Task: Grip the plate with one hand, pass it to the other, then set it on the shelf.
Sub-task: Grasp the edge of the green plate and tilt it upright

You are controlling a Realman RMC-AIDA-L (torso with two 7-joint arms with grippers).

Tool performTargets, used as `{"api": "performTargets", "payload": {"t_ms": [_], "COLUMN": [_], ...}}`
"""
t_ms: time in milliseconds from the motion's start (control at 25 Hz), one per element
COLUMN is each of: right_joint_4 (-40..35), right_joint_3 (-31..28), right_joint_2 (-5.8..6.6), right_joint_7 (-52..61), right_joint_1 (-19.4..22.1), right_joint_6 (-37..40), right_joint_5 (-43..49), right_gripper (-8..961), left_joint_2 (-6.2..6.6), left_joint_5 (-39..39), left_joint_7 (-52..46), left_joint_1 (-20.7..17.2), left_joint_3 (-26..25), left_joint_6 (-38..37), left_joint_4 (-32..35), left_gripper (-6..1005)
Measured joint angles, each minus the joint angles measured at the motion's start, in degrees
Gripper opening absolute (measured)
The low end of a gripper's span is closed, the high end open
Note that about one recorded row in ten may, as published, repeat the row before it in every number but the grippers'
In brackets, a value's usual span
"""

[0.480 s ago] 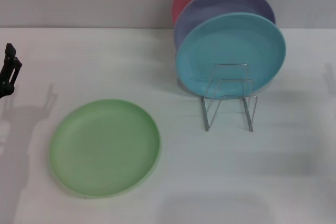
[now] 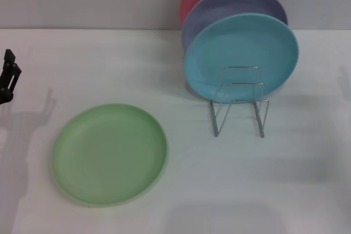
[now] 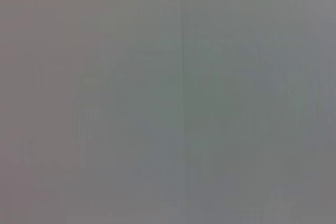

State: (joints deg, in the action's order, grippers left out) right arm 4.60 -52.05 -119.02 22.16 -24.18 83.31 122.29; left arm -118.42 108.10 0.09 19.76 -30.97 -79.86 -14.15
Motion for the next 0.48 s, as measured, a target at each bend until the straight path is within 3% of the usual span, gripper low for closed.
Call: {"api": "performTargets", "payload": {"t_ms": [480], "right_joint_4": [0.15], "right_joint_3": [-0.74], "right_joint_2": [-0.08], "right_joint_7": [-0.53], "right_joint_1": [-0.15], "right_joint_6": [-0.13], "right_joint_5": [-0.05], "right_gripper": [752], "left_joint_2": [0.28], "left_joint_5": [0.44], "left_joint_7": [3.97], "left_joint_1": [0.44], "left_joint_3": [-0.48], "left_joint_6": [-0.54], "left_joint_4": [-0.42], "left_gripper": [835]}}
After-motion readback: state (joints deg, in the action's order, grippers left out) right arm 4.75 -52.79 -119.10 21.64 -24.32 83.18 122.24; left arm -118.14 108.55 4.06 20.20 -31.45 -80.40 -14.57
